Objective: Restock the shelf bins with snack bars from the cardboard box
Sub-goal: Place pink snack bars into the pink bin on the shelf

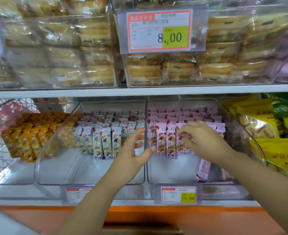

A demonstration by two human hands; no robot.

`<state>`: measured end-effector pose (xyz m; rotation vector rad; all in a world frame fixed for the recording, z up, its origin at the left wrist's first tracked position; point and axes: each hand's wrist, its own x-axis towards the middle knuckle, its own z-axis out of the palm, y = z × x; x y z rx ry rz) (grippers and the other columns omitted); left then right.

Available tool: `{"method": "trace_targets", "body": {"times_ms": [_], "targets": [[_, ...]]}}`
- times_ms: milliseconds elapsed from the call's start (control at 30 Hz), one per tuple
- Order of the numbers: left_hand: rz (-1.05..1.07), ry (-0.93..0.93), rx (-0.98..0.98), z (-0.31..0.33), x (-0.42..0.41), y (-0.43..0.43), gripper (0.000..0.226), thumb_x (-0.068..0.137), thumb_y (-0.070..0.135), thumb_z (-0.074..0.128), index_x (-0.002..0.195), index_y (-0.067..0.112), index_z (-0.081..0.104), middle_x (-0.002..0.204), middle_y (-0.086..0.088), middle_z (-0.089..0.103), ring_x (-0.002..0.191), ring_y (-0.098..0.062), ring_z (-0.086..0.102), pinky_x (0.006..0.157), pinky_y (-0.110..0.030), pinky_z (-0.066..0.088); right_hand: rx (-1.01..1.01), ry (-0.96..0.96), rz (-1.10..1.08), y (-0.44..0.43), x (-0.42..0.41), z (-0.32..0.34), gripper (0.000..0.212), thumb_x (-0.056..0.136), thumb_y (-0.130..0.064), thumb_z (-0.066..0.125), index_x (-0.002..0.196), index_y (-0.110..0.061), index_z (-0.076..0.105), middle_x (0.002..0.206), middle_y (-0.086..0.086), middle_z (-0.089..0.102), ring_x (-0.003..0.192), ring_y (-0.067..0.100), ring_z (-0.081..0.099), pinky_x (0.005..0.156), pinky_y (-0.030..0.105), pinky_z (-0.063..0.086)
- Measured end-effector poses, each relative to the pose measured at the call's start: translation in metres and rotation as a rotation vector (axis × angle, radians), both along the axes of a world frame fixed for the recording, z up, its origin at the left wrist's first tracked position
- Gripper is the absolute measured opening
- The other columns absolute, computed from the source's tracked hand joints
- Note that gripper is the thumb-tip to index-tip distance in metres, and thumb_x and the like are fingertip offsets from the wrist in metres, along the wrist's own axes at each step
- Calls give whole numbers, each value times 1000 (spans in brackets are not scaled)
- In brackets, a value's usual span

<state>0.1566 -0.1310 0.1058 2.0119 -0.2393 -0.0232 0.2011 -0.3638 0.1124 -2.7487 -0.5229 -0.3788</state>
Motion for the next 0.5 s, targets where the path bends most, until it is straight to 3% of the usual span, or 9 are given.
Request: {"method": "trace_targets", "body": {"times_ms": [100,167,300,500], "targets": [[5,24,-4,1,-2,-1,57,89,44,55,141,43,30,124,23,37,120,-5,41,92,-25,31,-234,381,27,-28,-13,-6,50,86,6,46,119,-26,64,126,-3,55,112,17,54,91,34,46],[1,38,-10,4,-3,-2,57,88,46,54,140,43,30,121,24,36,119,-6,41,93,-27,32,-345,529,64,-38,-15,-15,59,80,12,47,126,-24,60,138,1,46,125,18,47,99,38,44],[-3,34,-9,6,-5,-4,65,78,55,52,139,44,30,121,24,37,115,-5,44,94,-28,35,-409,534,112,-43,-15,-29,47,79,5,60,119,-20,63,125,4,49,119,21,47,95,34,44],[1,24,23,8,-7,-4,56,90,41,54,141,40,30,124,19,37,110,-5,46,90,-26,36,-410,542,96,-32,-22,-22,34,86,-4,62,118,-13,55,117,6,57,103,21,51,78,28,39]]}}
